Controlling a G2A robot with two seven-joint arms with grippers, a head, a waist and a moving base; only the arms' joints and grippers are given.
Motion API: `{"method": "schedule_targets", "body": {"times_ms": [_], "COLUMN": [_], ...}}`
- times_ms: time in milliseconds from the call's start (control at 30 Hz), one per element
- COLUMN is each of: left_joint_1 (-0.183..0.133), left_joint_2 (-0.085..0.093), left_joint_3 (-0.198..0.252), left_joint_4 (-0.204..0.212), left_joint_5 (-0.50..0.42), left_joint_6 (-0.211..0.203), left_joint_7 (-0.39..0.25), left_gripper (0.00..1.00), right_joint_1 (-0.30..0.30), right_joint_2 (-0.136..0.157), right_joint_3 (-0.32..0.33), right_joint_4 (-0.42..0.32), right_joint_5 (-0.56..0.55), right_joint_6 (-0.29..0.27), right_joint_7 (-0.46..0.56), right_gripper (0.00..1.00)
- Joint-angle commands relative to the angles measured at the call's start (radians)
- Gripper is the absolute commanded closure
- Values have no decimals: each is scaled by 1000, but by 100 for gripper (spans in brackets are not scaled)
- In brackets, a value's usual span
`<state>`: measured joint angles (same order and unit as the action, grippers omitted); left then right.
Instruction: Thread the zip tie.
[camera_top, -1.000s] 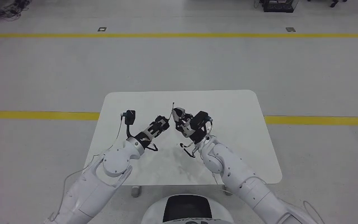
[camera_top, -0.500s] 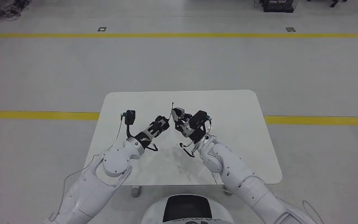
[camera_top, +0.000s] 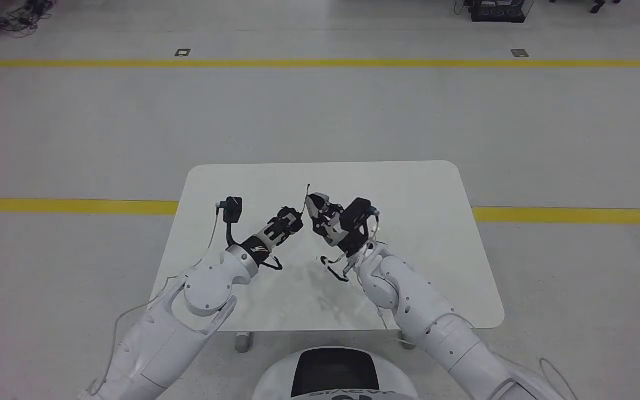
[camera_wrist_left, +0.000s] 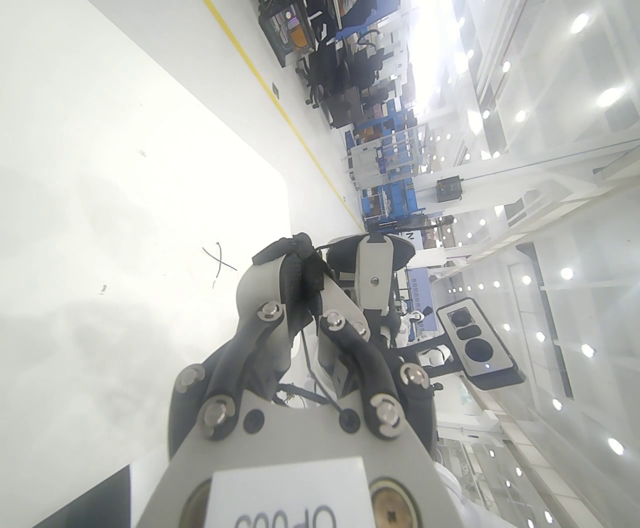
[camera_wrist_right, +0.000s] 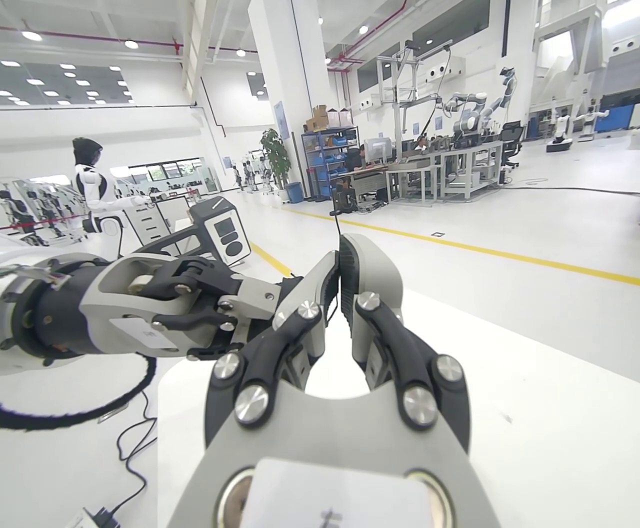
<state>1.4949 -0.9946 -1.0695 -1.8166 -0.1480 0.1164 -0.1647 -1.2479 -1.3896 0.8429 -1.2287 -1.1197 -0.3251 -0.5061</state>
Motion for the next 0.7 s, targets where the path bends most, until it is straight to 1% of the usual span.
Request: {"method": "schedule_targets", "body": {"times_ms": [0,333,500,667], "left_joint_1": [0,0,0,0], "left_joint_2": [0,0,0,0], "left_joint_3": [0,0,0,0], "left_joint_4": [0,0,0,0], "left_joint_5": [0,0,0,0], "left_joint_6": [0,0,0,0], "left_joint_7": [0,0,0,0], "left_gripper": [100,100,100,100], "right_joint_1": [0,5,6,10], "right_joint_2": [-1,-11,-13,-8], "right_joint_3": [2,1,-5,-22], "right_joint_4": [2,25,27,24], "right_joint_5": [-3,14,42,63], "right_joint_6": [-6,-15,-15,-15], "right_joint_7": [-4,10,-20,-43], "right_gripper": [100,100,100,100]}}
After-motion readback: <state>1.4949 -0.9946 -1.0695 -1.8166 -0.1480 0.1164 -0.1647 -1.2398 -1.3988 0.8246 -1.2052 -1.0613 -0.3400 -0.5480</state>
